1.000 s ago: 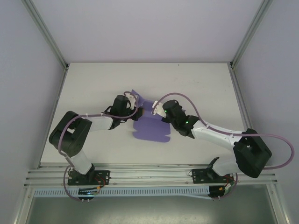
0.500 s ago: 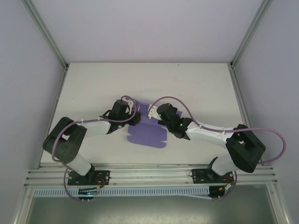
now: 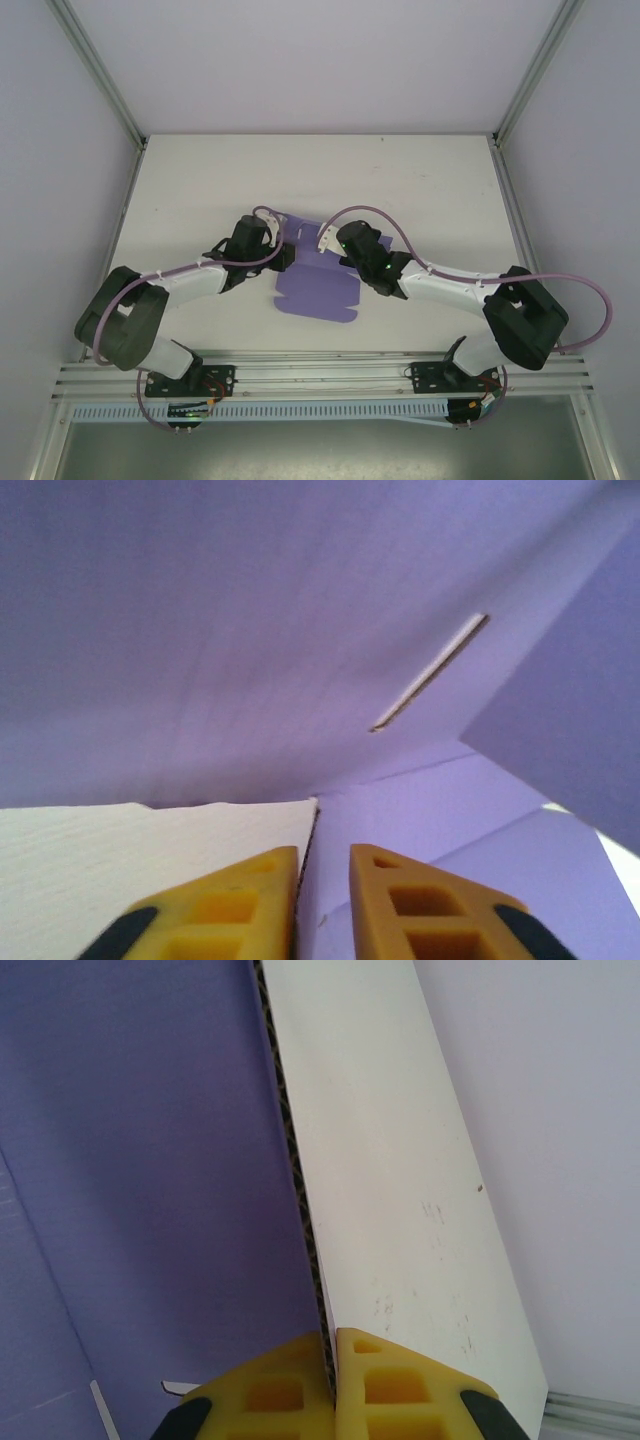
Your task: Assemble paper box
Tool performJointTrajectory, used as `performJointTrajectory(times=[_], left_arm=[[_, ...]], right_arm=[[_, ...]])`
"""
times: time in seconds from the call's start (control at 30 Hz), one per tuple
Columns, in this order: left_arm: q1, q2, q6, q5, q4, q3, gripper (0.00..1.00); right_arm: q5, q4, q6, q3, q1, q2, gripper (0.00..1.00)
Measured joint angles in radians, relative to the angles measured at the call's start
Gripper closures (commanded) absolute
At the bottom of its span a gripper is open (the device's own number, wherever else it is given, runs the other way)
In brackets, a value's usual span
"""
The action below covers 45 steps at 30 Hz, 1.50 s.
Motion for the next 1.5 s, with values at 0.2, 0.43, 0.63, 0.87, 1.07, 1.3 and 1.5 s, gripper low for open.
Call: performJointTrajectory(times=[0.2, 0.43, 0.63, 0.87, 1.07, 1.3, 1.5], left_arm=[[0.001, 0.017, -0.014, 0.054, 0.027, 0.000, 0.80], [-0.003, 0.166, -0.028, 0.100, 0.076, 0.036, 0.82], [-0.009, 0.207, -0.022, 0.125, 0.107, 0.066, 0.70], [-0.010, 0.239, -0.055, 0.202, 0.191, 0.063, 0.60], [-0.010, 0.257, -0.066, 0.237, 0.212, 0.063, 0.58], [-0.011, 0.327, -0.066, 0.262, 0.280, 0.074, 0.58], [-0.013, 0.346, -0.066, 0.262, 0.289, 0.089, 0.58]], right_arm=[[0.003, 0.000, 0.002, 0.000, 0.001, 0.017, 1.00], [0.032, -0.001, 0.013, 0.002, 0.024, 0.047, 1.00], [0.095, 0.014, 0.024, -0.005, 0.041, 0.055, 1.00], [0.170, 0.050, 0.046, -0.035, 0.071, 0.055, 1.00], [0.195, 0.080, 0.051, -0.042, 0.080, 0.063, 1.00], [0.207, 0.088, 0.053, -0.068, 0.080, 0.063, 1.00], [0.229, 0.109, 0.054, -0.088, 0.079, 0.063, 1.00]])
